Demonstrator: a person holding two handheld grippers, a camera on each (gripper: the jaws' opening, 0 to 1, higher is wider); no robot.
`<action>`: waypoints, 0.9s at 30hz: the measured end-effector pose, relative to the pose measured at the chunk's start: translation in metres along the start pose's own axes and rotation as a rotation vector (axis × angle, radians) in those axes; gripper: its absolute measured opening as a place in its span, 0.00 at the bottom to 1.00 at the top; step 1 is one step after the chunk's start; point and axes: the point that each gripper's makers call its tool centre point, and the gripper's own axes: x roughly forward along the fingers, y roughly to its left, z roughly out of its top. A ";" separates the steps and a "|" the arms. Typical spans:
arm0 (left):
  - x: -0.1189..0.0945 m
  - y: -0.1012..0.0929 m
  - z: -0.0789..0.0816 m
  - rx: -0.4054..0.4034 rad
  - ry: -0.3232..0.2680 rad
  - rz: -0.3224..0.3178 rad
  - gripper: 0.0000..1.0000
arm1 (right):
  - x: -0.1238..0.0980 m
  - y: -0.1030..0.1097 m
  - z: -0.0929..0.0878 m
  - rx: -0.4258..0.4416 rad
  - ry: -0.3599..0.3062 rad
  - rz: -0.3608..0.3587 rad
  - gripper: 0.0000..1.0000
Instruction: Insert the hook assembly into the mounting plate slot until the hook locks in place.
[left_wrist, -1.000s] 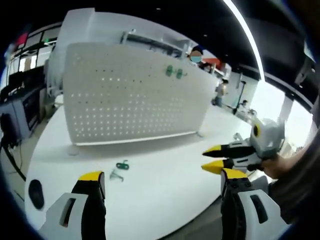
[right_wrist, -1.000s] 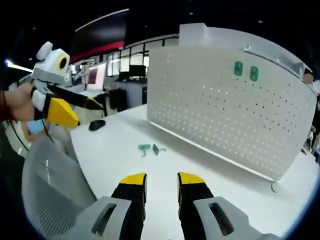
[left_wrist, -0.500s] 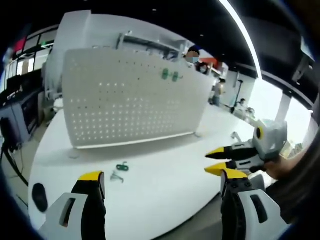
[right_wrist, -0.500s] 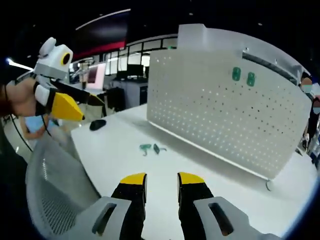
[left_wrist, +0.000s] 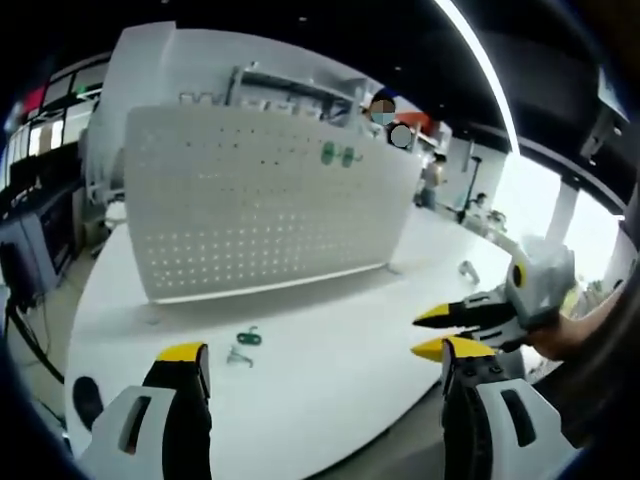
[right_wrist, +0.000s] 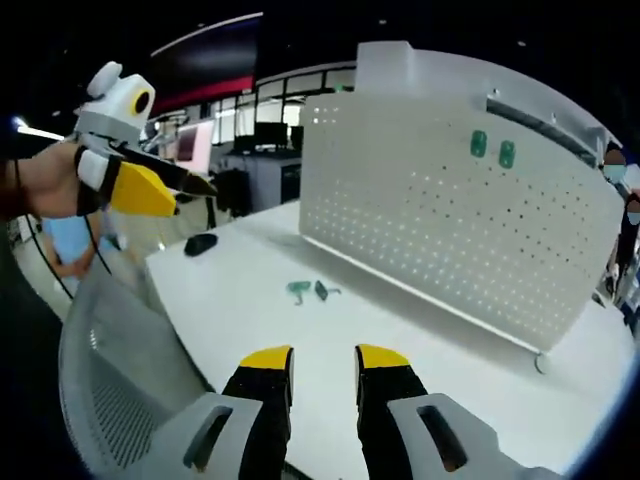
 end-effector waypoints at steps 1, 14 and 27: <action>-0.001 0.001 0.000 0.002 0.001 0.001 0.98 | 0.004 0.001 0.000 -0.001 0.003 0.005 0.23; -0.007 0.016 -0.008 -0.018 0.016 0.035 0.98 | 0.073 0.021 0.013 -0.077 0.011 0.146 0.23; 0.001 0.024 -0.009 -0.027 0.023 0.058 0.98 | 0.156 0.045 0.007 -0.118 0.087 0.276 0.21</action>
